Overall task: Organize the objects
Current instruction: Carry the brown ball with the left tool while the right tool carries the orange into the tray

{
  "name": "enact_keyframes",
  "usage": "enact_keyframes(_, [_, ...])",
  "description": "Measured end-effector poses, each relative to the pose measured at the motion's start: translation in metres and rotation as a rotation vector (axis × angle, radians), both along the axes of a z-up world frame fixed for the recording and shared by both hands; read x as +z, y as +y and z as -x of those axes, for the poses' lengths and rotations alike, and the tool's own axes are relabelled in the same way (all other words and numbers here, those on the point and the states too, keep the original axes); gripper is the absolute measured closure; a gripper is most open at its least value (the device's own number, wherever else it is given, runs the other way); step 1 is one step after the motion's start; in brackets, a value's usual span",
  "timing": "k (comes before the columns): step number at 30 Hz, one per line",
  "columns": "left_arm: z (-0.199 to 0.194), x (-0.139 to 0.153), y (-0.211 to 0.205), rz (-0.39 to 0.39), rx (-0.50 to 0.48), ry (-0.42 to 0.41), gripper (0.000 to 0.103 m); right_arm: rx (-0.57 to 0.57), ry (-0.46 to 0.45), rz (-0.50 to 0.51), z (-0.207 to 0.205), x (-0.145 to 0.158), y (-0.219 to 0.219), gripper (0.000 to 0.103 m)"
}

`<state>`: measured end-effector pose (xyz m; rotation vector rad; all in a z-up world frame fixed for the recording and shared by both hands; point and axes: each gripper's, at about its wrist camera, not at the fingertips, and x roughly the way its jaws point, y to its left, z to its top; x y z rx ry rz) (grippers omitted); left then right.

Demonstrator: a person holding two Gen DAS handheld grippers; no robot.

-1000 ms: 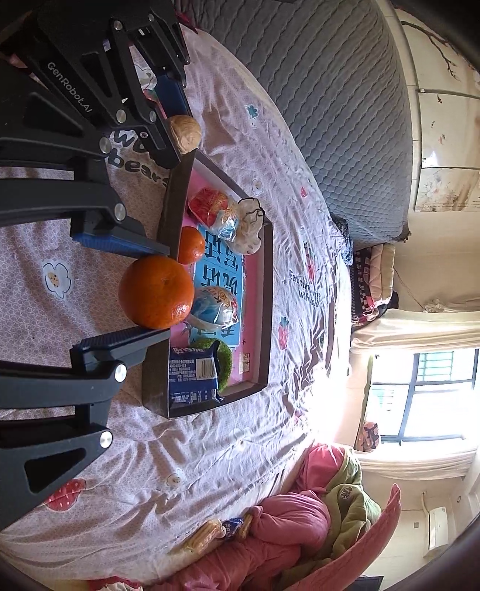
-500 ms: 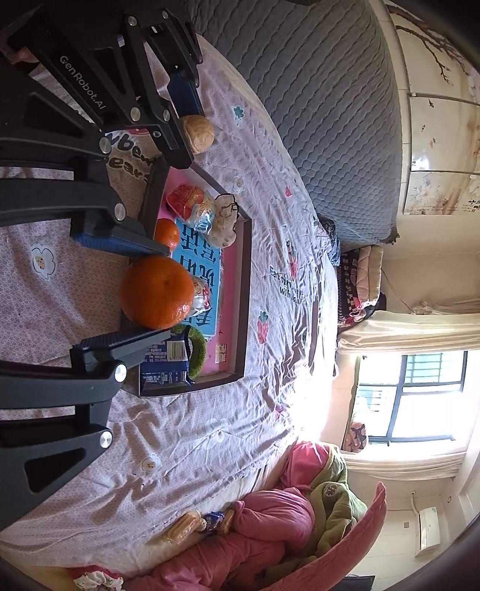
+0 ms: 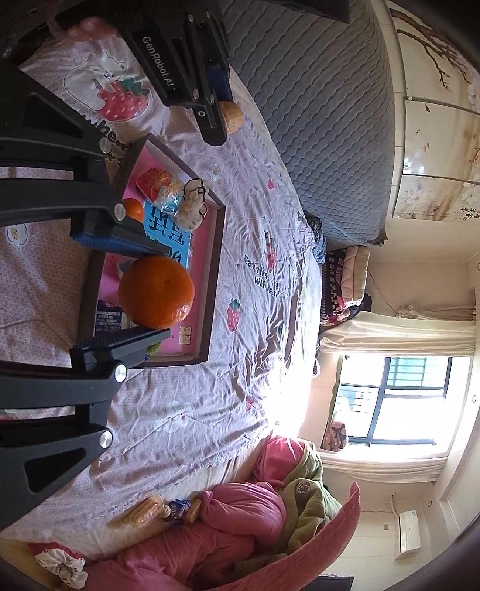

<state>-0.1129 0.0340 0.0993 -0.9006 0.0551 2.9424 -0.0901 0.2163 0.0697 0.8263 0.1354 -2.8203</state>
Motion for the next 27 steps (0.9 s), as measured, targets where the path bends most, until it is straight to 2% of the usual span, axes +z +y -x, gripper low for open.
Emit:
enact_keyframes(12, [0.035, -0.004, -0.023, -0.001, 0.038, -0.023, 0.072, -0.019, -0.001, 0.002, 0.028, 0.007, 0.011, 0.066])
enact_keyframes(18, [0.041, -0.024, -0.026, -0.004, 0.033, -0.058, 0.072, -0.017, -0.016, -0.015, 0.037, 0.000, 0.009, 0.066])
enact_keyframes(27, [0.045, -0.059, -0.021, -0.018, 0.001, -0.116, 0.072, -0.005, -0.081, -0.038, 0.045, -0.029, 0.003, 0.066])
